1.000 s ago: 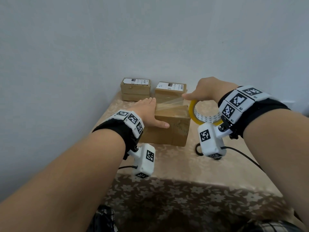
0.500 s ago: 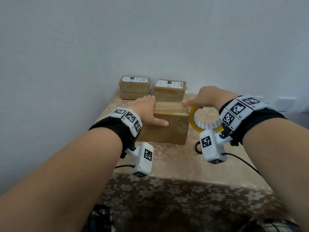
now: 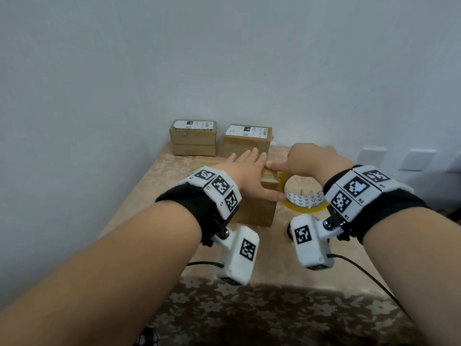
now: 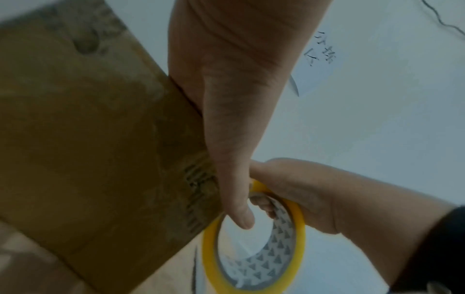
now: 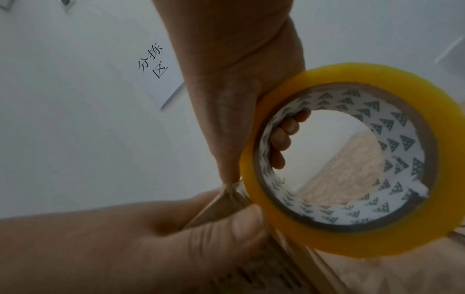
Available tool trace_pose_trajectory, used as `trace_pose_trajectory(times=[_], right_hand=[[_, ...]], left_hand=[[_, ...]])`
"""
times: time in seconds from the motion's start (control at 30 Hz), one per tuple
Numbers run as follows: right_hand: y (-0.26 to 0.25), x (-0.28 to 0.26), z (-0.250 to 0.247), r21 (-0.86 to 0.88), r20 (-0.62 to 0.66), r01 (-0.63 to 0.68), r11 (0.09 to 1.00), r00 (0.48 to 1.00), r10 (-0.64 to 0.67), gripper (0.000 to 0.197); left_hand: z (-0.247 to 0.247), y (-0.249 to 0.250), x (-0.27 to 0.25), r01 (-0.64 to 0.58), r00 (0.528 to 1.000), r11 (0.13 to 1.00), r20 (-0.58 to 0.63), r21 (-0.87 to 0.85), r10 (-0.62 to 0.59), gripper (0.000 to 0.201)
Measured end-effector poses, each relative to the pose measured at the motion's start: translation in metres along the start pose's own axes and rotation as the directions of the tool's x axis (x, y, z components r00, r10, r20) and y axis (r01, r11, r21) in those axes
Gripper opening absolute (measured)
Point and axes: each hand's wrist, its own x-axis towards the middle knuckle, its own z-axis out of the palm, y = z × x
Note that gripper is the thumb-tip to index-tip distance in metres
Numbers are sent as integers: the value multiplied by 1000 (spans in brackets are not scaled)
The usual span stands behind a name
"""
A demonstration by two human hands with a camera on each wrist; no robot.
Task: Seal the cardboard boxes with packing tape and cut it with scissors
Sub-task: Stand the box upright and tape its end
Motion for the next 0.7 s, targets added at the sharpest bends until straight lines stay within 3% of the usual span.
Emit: trace_pose_trajectory(times=[0.13, 0.17, 0.23, 0.3, 0.37, 0.43, 0.5, 0.6, 0.7], right_hand=[[2, -8, 5, -12, -95, -8, 1000, 995, 7, 56], [5, -7, 9, 32, -122, 6, 999, 993, -2, 54], [14, -6, 21, 286, -203, 55, 957, 979, 5, 45], [25, -7, 34, 605, -332, 111, 789, 935, 123, 37], [35, -9, 45, 819, -374, 186, 543, 891, 259, 37], [38, -10, 49, 915, -350, 249, 319, 883, 313, 37], [38, -13, 39, 930, -362, 312, 195, 868, 339, 36], [29, -18, 4, 909, -416, 386, 157, 852, 317, 39], [13, -22, -34, 850, -510, 440, 290, 824, 248, 42]], left_hand=[[-5, -12, 7, -10, 999, 1000, -42, 21, 11, 113], [-4, -14, 7, 6, 998, 1000, -69, 30, -4, 112], [-1, -14, 6, 11, 990, 1000, -139, 15, -8, 107], [1, -13, 3, 3, 982, 999, -189, -44, -11, 104], [0, -17, -1, -15, 975, 993, -223, -119, -12, 101], [-3, -22, -6, -24, 962, 980, -271, -198, -31, 98], [-7, -25, -11, -43, 938, 948, -339, -315, -70, 97], [-12, -30, -16, -146, 899, 823, -422, -548, -121, 92], [-6, -29, -21, -219, 883, 660, -434, -719, -180, 71]])
